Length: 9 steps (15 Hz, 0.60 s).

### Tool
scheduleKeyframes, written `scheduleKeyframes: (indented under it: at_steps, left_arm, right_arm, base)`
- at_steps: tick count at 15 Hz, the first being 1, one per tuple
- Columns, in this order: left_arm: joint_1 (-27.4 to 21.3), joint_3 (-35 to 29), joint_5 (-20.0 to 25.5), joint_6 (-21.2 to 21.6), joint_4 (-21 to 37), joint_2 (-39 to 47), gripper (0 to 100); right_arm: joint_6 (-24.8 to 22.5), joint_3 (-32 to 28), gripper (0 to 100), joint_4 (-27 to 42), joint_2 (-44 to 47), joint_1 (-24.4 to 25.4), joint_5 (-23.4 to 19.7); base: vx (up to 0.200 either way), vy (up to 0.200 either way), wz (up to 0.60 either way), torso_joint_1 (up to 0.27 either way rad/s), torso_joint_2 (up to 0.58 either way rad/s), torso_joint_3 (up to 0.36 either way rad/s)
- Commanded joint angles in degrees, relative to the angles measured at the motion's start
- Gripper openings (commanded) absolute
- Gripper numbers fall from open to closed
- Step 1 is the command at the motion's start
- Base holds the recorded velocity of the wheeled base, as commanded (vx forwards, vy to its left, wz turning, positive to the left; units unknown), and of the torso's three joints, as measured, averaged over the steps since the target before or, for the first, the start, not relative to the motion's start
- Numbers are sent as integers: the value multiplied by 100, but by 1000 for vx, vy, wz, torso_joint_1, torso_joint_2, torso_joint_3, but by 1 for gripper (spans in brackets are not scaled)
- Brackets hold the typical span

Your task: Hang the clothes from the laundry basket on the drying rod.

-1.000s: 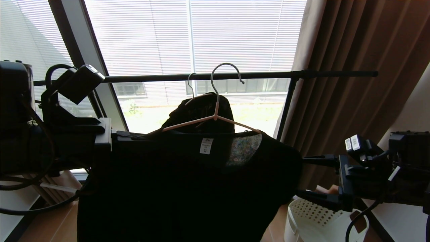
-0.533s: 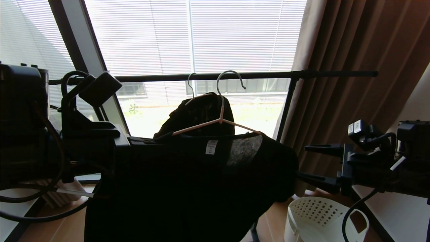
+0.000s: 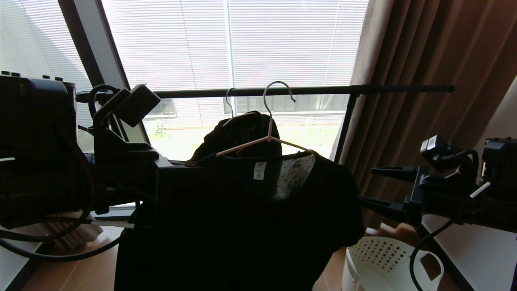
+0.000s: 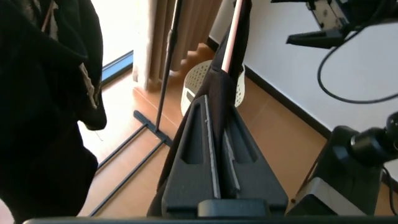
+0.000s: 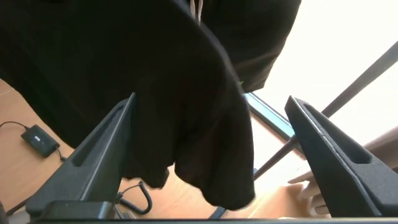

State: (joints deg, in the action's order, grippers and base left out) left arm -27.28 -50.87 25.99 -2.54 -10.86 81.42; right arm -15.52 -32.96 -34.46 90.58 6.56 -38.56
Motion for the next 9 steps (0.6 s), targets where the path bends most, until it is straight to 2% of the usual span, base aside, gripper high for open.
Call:
scheduleKeyframes:
  at_steps: [1, 4, 5, 6, 9]
  left_arm:
    - [4, 25, -77, -36, -65, 172, 0]
    - [-128, -19, -402, -388, -469, 454, 0]
    - [-155, -37, -525, -520, -742, 647, 0]
    - [-155, -72, -613, -669, -1067, 893, 0]
    - [-155, -371, -1061, -854, -1401, 1464, 0]
  right_arm:
    - [40, -8, 100, 1, -172, -5, -3]
    - [444, -140, 100, -8, -269, 3, 41]
    - [708, -211, 100, -8, -286, -5, 208]
    - [796, -290, 100, -8, -260, -5, 534]
    - [796, -334, 100, -8, -269, -5, 657]
  base:
    - [0, 0, 0, 0, 0, 0]
    - [0, 0, 0, 0, 0, 0]
    - [0, 0, 0, 0, 0, 0]
    - [0, 0, 0, 0, 0, 0]
    - [0, 0, 0, 0, 0, 0]
